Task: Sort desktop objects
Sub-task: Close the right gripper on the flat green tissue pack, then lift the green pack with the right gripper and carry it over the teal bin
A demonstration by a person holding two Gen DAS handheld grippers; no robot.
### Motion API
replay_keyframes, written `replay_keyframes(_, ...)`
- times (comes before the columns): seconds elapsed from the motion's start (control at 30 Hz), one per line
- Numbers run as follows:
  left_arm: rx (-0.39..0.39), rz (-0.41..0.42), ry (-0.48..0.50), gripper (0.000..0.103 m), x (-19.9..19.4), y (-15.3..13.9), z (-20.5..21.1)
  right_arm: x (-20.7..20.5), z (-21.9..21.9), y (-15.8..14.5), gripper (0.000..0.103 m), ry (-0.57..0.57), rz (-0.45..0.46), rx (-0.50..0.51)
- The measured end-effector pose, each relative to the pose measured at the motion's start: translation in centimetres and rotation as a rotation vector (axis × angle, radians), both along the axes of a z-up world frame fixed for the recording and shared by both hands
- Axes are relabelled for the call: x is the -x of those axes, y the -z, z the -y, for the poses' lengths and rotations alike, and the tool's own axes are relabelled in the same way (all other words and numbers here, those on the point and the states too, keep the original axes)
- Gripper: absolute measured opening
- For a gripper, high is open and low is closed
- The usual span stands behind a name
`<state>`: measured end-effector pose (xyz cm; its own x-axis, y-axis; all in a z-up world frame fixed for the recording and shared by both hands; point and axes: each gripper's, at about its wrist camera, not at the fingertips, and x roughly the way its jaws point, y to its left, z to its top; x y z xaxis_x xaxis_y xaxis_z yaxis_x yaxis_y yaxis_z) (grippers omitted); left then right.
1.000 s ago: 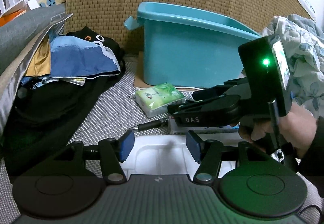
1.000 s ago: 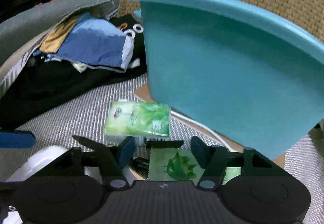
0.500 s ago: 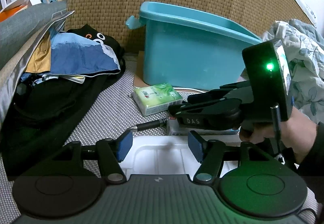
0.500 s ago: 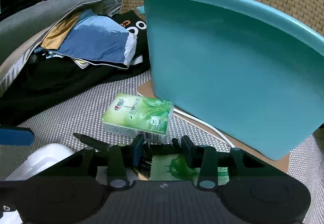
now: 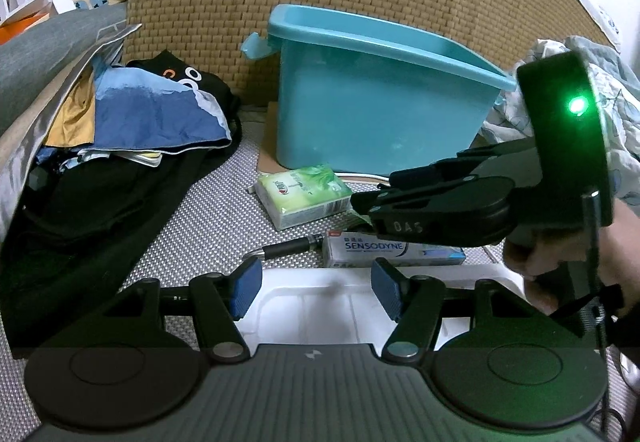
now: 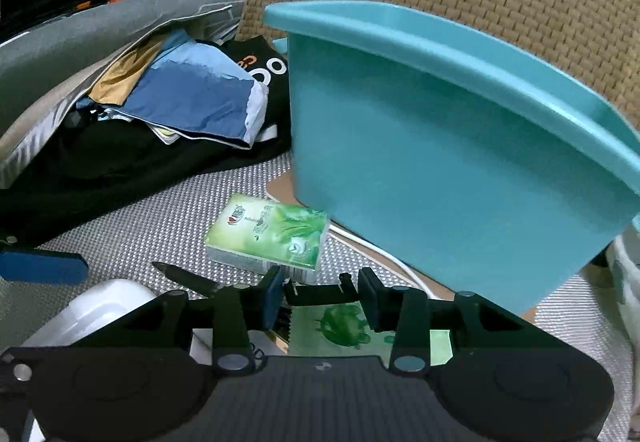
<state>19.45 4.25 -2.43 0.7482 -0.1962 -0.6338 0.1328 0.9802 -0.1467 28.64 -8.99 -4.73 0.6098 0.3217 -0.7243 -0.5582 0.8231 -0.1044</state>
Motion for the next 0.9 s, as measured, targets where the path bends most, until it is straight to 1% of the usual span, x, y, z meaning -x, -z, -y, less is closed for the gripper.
replay_keyframes(0.13,-0.007,-0.002,0.011,0.064,0.0,0.1,0.3,0.7,0.3,-1.0,0.044,0.015,0.010,0.001)
replay_keyframes(0.33,-0.021,0.004,0.030,0.064,0.1,0.2,0.9,1.5,0.2,-2.3,0.044,0.037,0.020,0.031)
replay_keyframes(0.5,-0.029,-0.001,0.033,0.064,0.1,0.4,1.0,2.2,0.4,-4.0,0.044,0.037,0.043,0.022)
replay_keyframes(0.67,-0.030,0.000,0.038,0.064,0.1,0.5,1.2,2.8,0.9,-6.6,0.044,0.036,0.086,-0.005)
replay_keyframes(0.9,-0.023,0.002,0.039,0.064,0.1,0.5,1.1,2.5,1.5,-11.2,0.044,0.046,0.150,-0.062)
